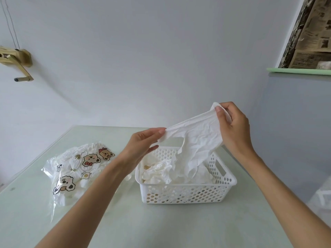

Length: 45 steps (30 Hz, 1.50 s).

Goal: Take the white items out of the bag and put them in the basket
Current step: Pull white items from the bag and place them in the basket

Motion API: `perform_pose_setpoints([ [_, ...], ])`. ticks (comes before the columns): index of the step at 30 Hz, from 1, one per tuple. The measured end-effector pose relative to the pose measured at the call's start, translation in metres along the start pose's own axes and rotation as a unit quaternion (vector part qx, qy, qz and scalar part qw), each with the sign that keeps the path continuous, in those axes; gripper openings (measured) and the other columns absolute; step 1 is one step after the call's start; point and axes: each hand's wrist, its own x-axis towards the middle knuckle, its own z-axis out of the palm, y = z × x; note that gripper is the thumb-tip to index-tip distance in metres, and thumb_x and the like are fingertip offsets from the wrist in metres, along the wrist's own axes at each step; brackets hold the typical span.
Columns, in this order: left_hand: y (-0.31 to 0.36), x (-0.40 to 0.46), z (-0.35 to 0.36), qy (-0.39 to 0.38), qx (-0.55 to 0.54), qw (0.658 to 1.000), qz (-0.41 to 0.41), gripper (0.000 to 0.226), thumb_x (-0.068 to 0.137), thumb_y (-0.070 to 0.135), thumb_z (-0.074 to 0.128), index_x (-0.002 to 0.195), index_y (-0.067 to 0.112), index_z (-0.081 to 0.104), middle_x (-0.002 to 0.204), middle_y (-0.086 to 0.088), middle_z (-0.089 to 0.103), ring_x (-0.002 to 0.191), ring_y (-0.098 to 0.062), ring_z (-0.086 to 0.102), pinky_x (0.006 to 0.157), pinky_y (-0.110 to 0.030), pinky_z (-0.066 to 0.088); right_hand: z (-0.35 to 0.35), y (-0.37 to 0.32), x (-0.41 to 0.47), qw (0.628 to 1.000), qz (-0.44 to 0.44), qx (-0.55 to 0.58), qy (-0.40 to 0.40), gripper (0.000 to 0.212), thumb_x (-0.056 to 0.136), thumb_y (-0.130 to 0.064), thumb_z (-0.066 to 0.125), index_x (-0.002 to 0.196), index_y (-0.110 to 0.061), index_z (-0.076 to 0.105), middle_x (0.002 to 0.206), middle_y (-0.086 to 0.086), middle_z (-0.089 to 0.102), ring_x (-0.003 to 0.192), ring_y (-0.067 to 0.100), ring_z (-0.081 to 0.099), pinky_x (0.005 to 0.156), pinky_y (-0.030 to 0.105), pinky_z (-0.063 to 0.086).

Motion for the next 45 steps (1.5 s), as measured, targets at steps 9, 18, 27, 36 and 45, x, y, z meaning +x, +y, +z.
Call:
perform_pose_setpoints([
  [9,0.008,0.005,0.001,-0.042,0.214,0.969,0.12,0.062,0.086,0.06,0.041,0.14,0.029,0.044,0.138,0.014,0.051,0.122,0.002,0.051,0.101,-0.026,0.045,0.038,-0.03,0.004,0.995,-0.053,0.034,-0.072,0.019,0.1,-0.029,0.047,0.101,-0.015,0.061,0.044,-0.017,0.045,0.042,0.004,0.043,0.044,0.012,0.025],
  [18,-0.003,0.019,0.014,-0.191,0.098,0.976,0.047,0.038,0.091,0.041,0.052,0.112,0.013,0.067,0.102,0.001,0.07,0.1,-0.014,0.065,0.095,-0.028,0.049,0.019,-0.019,0.036,0.969,-0.017,0.099,-0.227,0.014,0.096,-0.032,0.055,0.085,-0.028,0.063,0.059,0.013,0.037,0.051,0.024,0.025,0.047,0.029,0.021],
  [27,0.002,0.001,-0.007,0.077,0.089,0.98,0.158,0.017,0.098,0.023,0.051,0.089,0.018,0.064,0.083,0.006,0.062,0.078,-0.005,0.055,0.074,-0.013,0.045,0.042,-0.031,0.013,0.992,-0.058,0.046,-0.098,0.017,0.094,-0.035,0.056,0.086,-0.024,0.066,0.076,-0.016,0.065,0.077,0.005,0.061,0.075,0.036,0.053],
  [36,-0.003,0.034,-0.007,0.095,0.455,0.875,0.136,0.015,0.096,0.029,0.052,0.099,0.025,0.065,0.096,0.013,0.066,0.092,-0.013,0.06,0.08,-0.029,0.045,0.057,0.012,-0.034,0.977,0.167,0.106,-0.085,0.022,0.095,-0.028,0.055,0.075,-0.019,0.06,0.052,-0.011,0.051,0.05,0.007,0.045,0.057,0.024,0.037],
  [45,-0.067,0.087,0.026,-0.083,0.694,0.701,0.142,0.024,0.1,0.032,0.044,0.113,0.025,0.063,0.112,0.006,0.067,0.099,-0.021,0.061,0.075,-0.031,0.046,0.048,0.097,-0.05,0.938,0.187,-0.214,-0.201,0.016,0.097,-0.033,0.049,0.098,-0.022,0.061,0.074,-0.001,0.063,0.075,0.026,0.058,0.06,0.028,0.034],
])
